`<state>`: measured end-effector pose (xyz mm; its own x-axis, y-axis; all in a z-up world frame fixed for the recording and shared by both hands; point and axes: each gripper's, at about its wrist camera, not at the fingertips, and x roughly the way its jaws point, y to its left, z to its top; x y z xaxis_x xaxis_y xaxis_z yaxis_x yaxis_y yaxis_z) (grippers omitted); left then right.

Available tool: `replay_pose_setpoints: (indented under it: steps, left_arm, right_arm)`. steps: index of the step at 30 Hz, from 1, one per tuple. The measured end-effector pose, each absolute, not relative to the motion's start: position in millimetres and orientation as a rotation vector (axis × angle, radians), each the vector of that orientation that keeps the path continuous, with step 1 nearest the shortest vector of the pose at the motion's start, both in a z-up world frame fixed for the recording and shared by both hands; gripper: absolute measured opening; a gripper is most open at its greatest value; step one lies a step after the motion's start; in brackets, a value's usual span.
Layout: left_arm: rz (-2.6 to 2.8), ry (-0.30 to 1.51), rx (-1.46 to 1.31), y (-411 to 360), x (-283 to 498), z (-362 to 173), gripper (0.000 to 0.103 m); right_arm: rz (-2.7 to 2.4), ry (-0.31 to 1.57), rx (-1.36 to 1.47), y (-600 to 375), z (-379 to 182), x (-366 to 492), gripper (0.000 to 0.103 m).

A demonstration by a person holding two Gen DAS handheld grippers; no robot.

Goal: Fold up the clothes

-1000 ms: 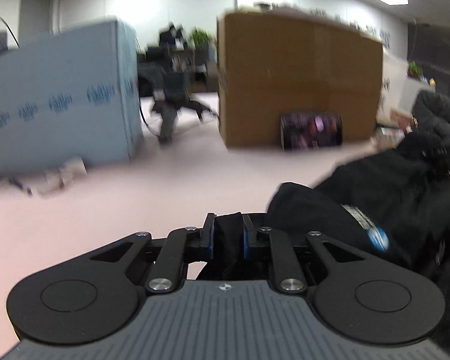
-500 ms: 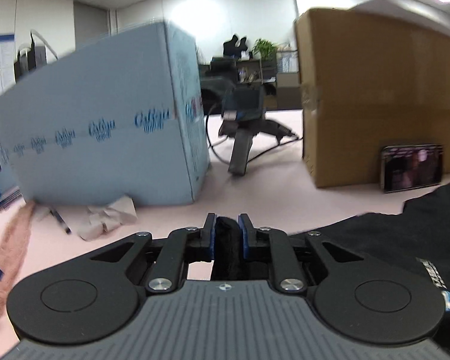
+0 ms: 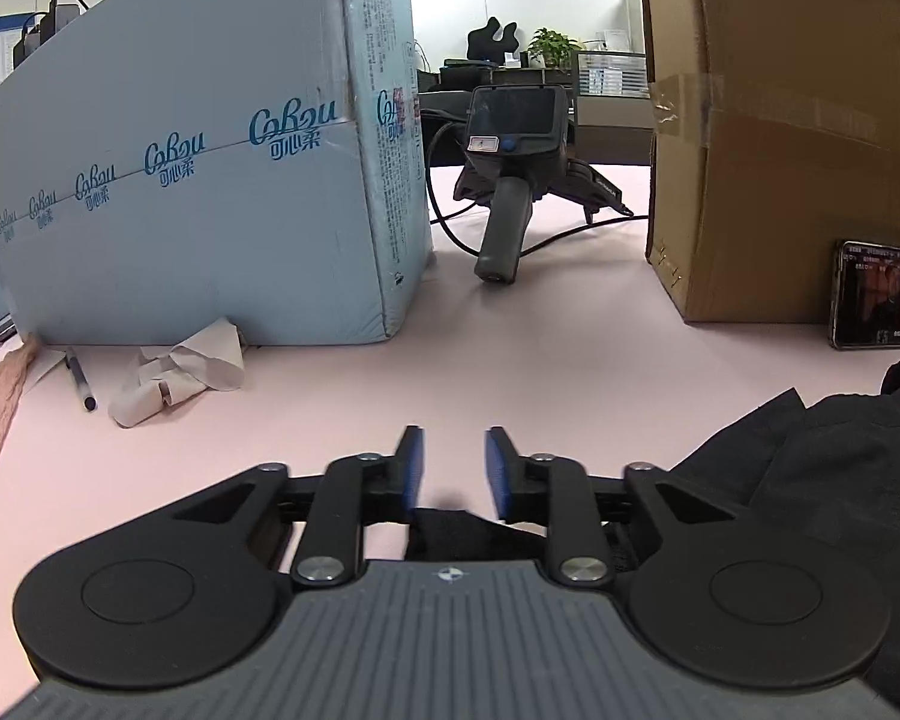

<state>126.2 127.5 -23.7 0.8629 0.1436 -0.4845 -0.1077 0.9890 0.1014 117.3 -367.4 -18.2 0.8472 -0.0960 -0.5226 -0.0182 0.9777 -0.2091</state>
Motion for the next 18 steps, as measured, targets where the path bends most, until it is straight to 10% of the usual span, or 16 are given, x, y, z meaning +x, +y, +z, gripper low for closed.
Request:
replay_pose_setpoints:
  steps: [2, 7, 18]
  left_arm:
    - [0.138, 0.481, 0.102, 122.0, 121.2, -22.2, 0.054]
    - [0.129, 0.342, 0.135, 109.2, 94.6, 0.6, 0.083]
    - [-0.359, 0.294, 0.271, 10.0, 43.0, 11.6, 0.089]
  right_arm:
    - [-0.049, 0.56, -0.229, -364.4, -19.8, 116.6, 0.08]
    - [-0.073, 0.532, -0.22, -367.8, -17.2, 111.0, 0.083]
    - [-0.014, 0.345, -0.052, -382.6, 30.2, 50.7, 0.093]
